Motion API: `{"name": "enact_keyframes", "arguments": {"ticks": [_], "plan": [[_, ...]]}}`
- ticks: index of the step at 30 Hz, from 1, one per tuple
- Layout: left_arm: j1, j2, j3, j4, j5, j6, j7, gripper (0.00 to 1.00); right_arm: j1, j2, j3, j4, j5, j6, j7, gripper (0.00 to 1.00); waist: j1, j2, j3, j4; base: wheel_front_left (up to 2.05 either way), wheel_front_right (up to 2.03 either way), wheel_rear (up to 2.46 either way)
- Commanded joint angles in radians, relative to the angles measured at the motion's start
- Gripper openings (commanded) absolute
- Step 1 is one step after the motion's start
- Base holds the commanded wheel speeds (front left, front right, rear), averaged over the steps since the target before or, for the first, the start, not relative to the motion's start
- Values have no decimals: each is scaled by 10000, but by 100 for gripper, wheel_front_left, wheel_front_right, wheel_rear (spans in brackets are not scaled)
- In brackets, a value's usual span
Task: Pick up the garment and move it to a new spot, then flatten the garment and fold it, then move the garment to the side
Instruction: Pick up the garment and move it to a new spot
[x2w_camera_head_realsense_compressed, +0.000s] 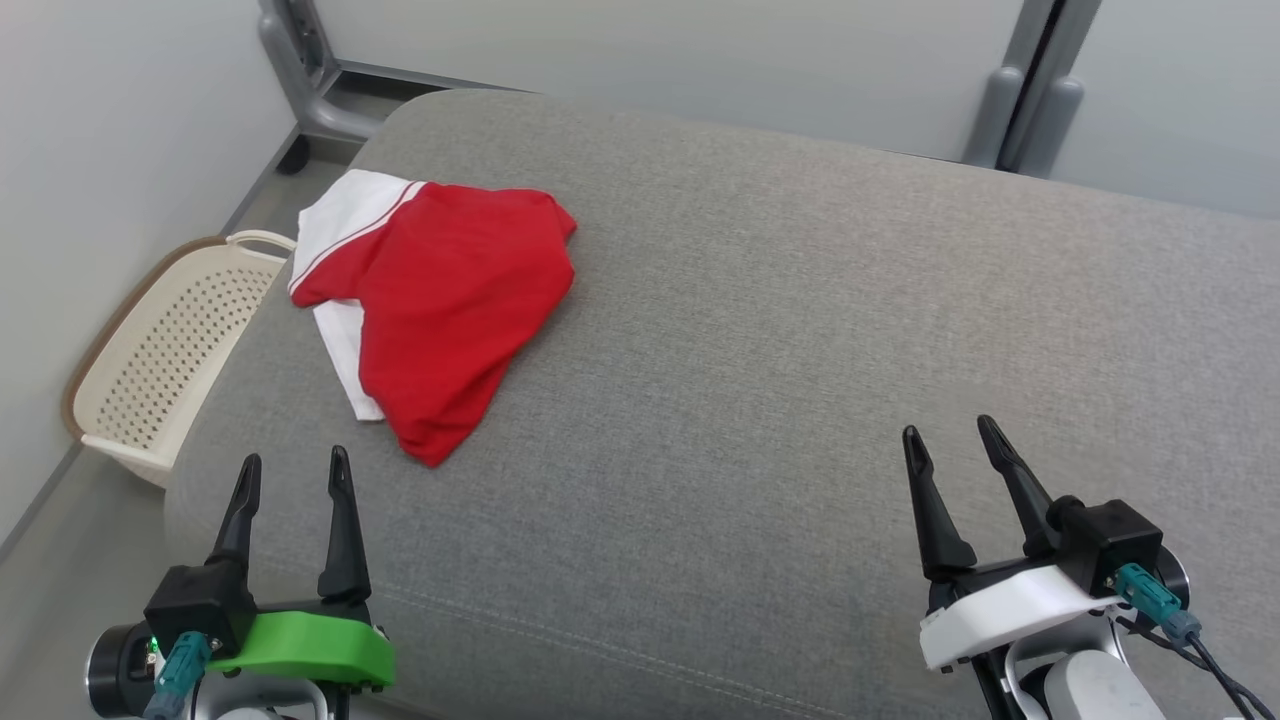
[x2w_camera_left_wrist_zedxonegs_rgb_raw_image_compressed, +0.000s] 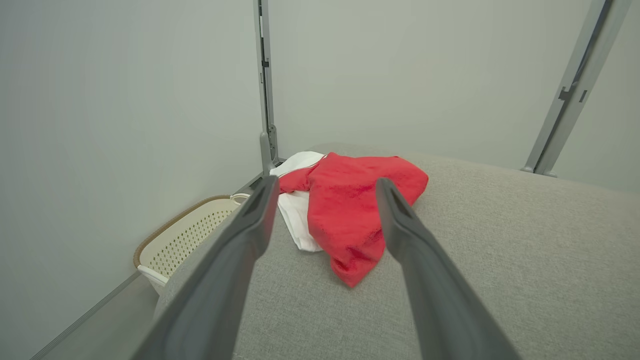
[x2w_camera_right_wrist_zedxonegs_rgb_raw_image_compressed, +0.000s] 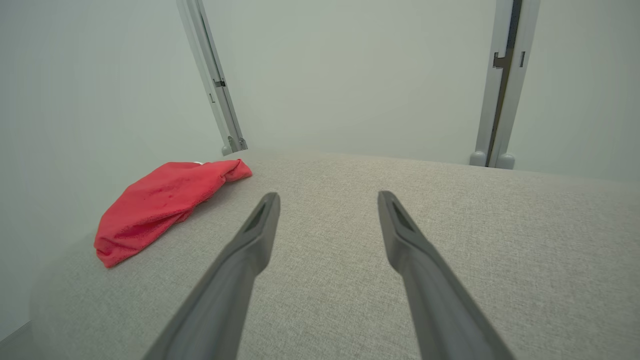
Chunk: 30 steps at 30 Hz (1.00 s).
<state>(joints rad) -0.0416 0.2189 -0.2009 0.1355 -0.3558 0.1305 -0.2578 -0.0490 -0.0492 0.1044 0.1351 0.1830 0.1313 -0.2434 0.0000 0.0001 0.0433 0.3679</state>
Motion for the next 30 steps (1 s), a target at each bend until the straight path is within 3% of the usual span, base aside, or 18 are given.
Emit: {"name": "enact_keyframes", "arguments": {"ticks": [1, 12, 18, 24, 30], "plan": [[83, -29, 14, 13, -29, -49, -66, 100, -70, -38, -6, 24, 49, -11, 18, 100, 0, -1, 41, 380, 0, 0, 0], [-259, -89, 113, -70, -123, -196, -77, 100, -176, -45, 19, -50, 25, -11, 91, 100, 0, -1, 333, 213, 0, 0, 0], [-1466, 429, 374, -330, -186, -509, 125, 100, -344, -157, 20, -219, -32, -11, 195, 100, 0, -1, 705, 2, 0, 0, 0], [-3501, 1232, 782, -3, -888, -1186, 1510, 100, -650, -237, 99, -433, -106, -11, 296, 100, 0, -1, 1306, -466, 0, 0, 0], [-5539, 1767, 877, 2164, -2182, -2161, 3530, 100, -1026, -292, 200, -529, -121, -11, 305, 100, 0, -1, 2104, -1200, 0, 0, 0]]}}
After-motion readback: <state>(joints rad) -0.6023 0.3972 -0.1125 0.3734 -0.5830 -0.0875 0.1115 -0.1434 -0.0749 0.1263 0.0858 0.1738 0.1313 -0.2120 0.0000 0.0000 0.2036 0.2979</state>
